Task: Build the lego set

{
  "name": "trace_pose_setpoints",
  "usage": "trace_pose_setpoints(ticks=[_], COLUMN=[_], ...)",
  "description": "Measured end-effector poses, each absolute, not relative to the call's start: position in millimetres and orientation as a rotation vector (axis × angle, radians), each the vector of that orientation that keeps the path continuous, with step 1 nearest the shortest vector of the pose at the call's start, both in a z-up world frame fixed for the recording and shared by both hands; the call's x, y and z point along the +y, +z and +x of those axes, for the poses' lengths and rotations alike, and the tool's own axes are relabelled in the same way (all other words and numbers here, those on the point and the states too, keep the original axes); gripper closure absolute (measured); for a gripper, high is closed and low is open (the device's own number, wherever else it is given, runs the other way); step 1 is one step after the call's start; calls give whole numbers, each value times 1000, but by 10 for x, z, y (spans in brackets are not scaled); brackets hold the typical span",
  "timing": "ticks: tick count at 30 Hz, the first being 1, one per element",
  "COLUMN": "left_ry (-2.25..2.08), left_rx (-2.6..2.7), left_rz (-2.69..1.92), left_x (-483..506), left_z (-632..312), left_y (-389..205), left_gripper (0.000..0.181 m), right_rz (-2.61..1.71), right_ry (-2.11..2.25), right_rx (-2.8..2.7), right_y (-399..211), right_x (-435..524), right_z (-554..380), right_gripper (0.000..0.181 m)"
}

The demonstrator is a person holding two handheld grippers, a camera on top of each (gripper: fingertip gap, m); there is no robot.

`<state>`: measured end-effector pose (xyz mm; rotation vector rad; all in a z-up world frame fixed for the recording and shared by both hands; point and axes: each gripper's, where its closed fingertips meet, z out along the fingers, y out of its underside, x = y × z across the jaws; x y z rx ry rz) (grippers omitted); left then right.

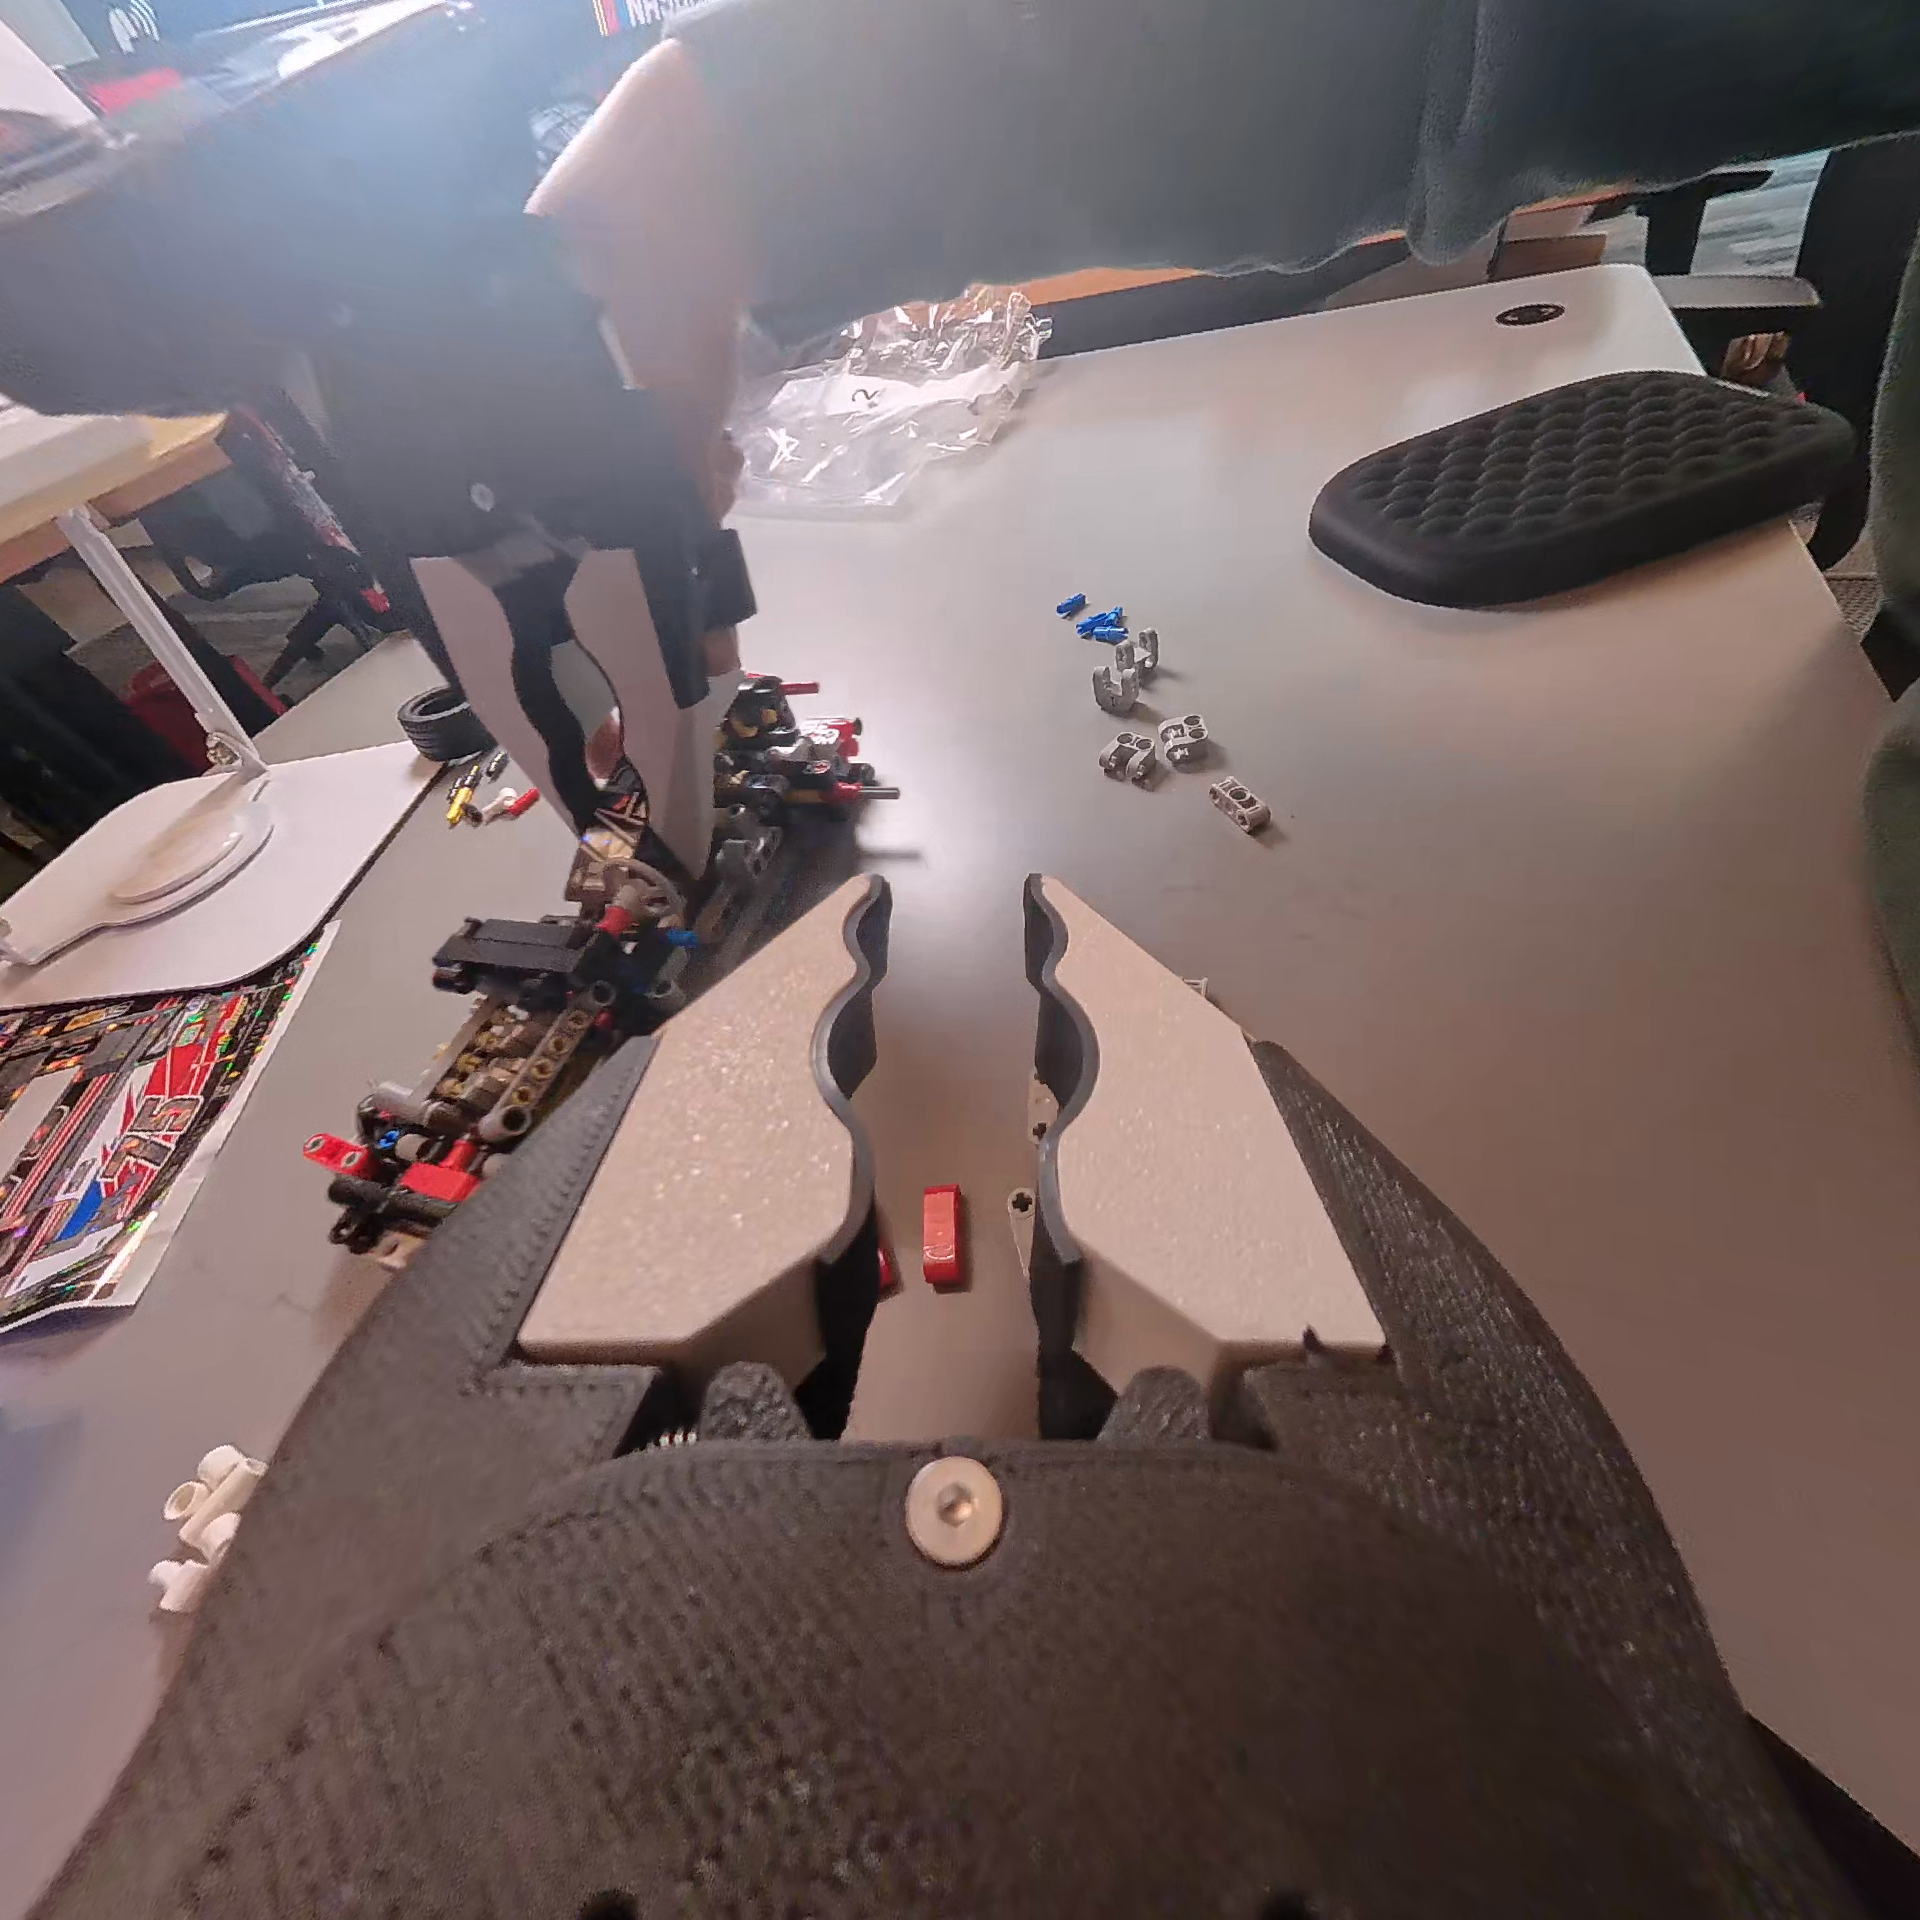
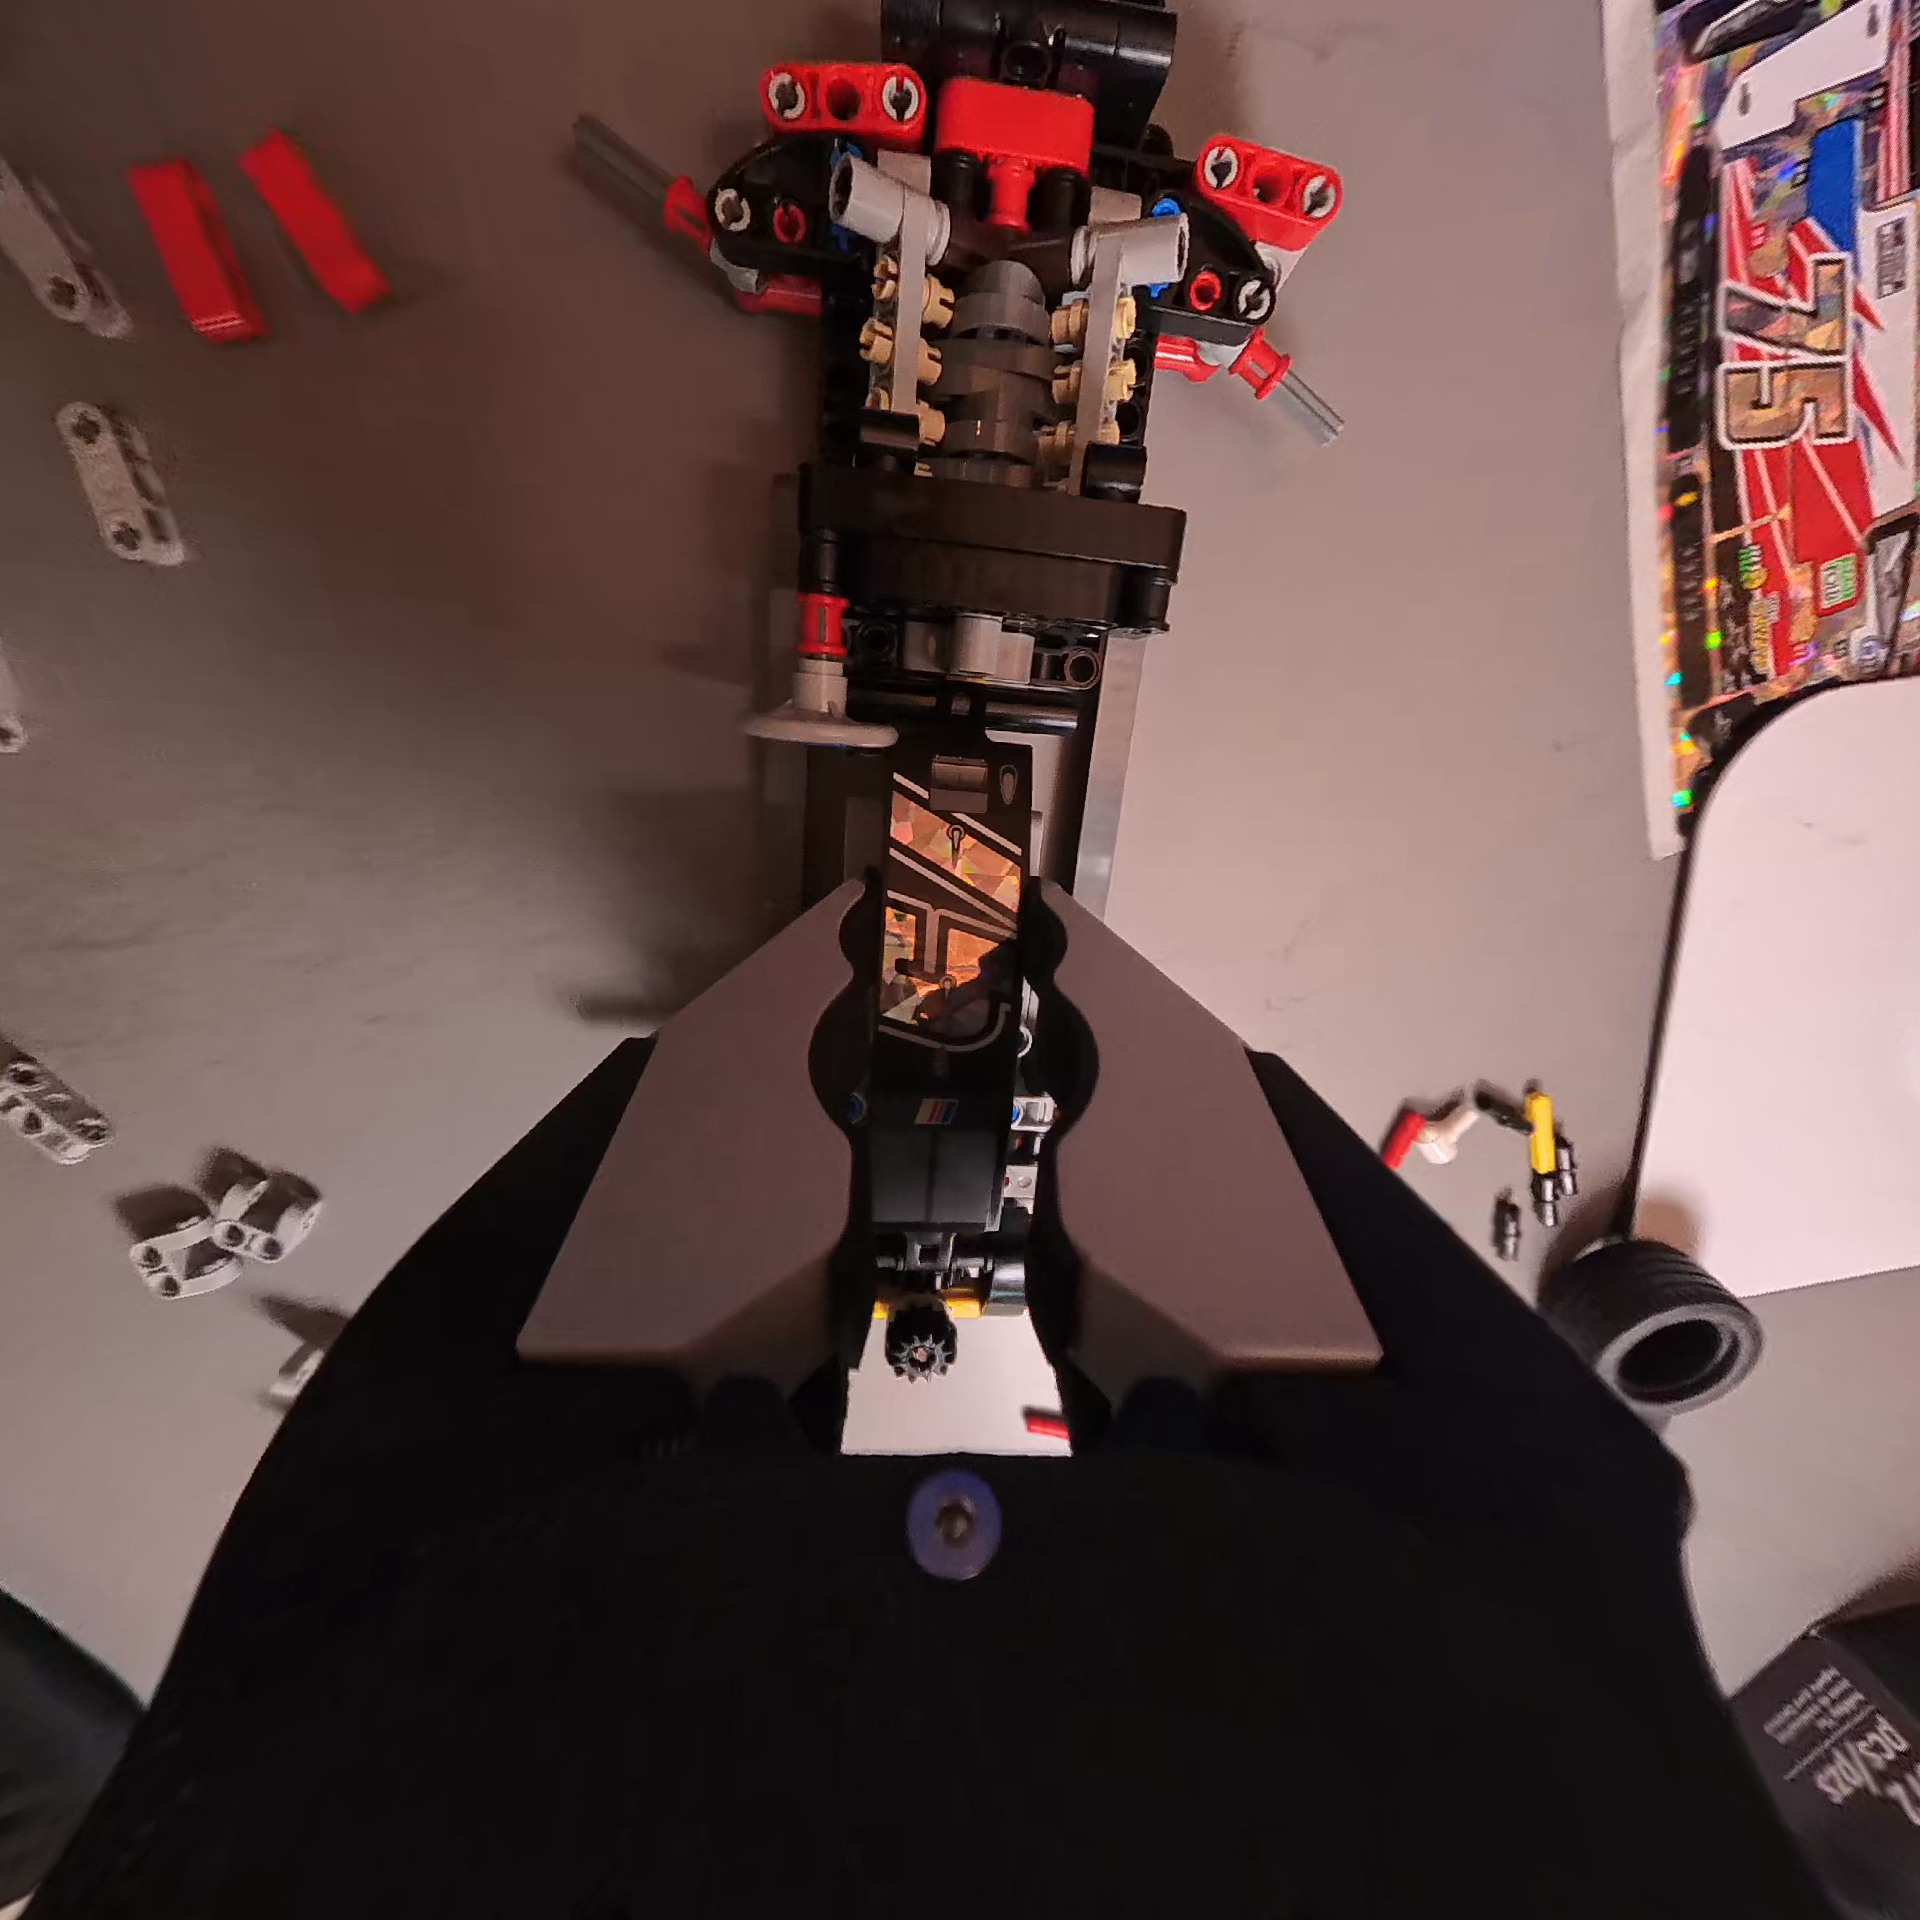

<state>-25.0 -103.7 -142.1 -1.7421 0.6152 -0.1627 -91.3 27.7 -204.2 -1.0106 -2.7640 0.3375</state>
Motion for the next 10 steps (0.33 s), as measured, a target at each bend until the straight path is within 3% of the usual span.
trace_pose_setpoints(ticks=[3,6,10], left_ry=[-155,-148,-150], left_rx=[605,570,492], left_rz=[-1747,-1749,-1735], left_x=[-1023,-1006,-976], left_z=[-279,-344,-470], left_y=[-1434,-1428,-1381], left_gripper=[157,157,157], right_rz=[-998,-1007,-1088], right_ry=[353,529,813], right_rx=[-2740,-2695,-2399], right_y=[-2036,-1791,-1149], right_x=[348,387,840], right_z=[-1081,-1145,-1228], right_gripper=[156,141,149])
